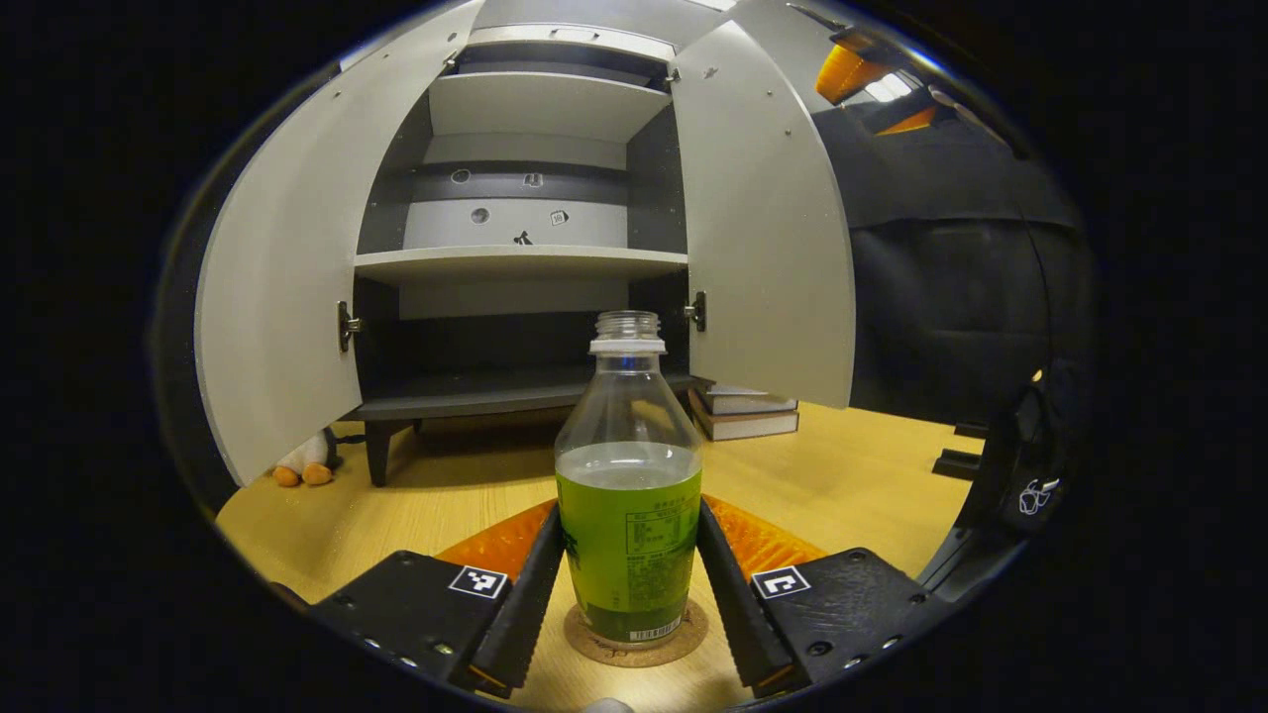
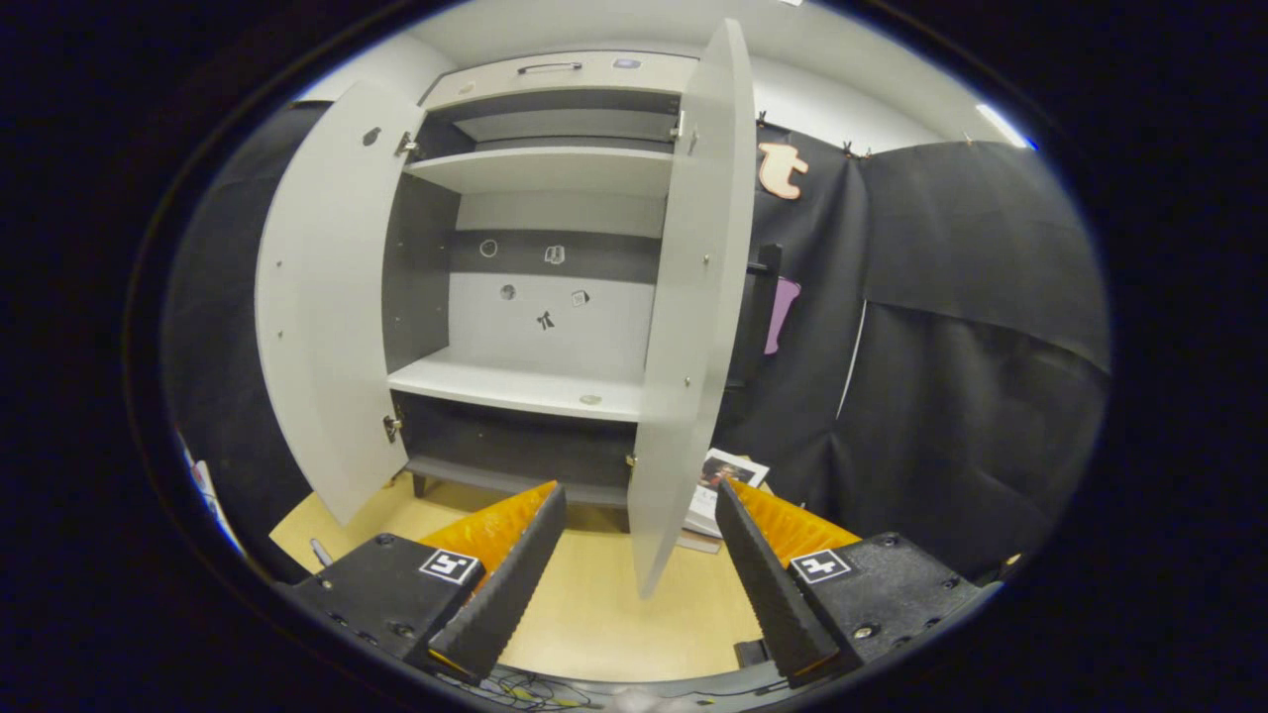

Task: Grasp the bottle in the cabinet with the left hand and place it on the coaster, then close the right door with the right hand and the left door with the left hand.

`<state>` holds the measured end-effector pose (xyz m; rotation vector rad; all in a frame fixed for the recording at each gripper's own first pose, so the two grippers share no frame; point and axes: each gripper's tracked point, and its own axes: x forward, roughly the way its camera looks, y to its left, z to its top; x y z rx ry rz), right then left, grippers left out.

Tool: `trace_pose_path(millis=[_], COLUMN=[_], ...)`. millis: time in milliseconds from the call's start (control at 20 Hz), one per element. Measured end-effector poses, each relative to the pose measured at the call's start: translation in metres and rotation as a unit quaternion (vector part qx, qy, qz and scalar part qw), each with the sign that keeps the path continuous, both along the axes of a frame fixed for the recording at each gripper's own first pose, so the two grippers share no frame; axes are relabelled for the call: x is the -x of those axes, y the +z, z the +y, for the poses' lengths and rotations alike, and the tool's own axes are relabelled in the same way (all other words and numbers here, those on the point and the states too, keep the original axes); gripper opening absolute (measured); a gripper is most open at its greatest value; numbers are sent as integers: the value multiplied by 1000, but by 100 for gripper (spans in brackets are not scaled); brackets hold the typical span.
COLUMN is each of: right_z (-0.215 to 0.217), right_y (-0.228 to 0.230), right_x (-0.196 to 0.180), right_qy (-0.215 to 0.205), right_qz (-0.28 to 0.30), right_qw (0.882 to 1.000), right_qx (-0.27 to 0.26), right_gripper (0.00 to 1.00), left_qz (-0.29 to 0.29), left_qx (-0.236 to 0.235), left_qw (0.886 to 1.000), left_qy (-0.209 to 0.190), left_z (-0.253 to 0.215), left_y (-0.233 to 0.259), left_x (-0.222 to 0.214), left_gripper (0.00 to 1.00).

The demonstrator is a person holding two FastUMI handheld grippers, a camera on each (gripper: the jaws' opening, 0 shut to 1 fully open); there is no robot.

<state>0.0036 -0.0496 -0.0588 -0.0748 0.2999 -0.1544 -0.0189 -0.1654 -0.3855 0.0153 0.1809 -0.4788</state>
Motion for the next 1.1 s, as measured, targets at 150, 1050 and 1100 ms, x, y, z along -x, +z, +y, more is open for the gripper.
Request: trace_pose_path(millis=[150,1050,1100], right_z=[0,10,13], right_y=[-3,5,7], right_x=[3,10,8], right_qy=[-1,9,11], right_qz=[6,-29,-33], right_qw=[1000,998,998], right_qx=[-9,-46,-50], right_gripper=[100,99,99], left_qz=[-2,-73,-75], left_qx=[-10,24,28], left_qw=[1000,996,995], left_qy=[-2,46,52], left_z=[0,33,38], left_y=[-5,196,212], left_x=[7,-5,-7], left_gripper=[76,96,96])
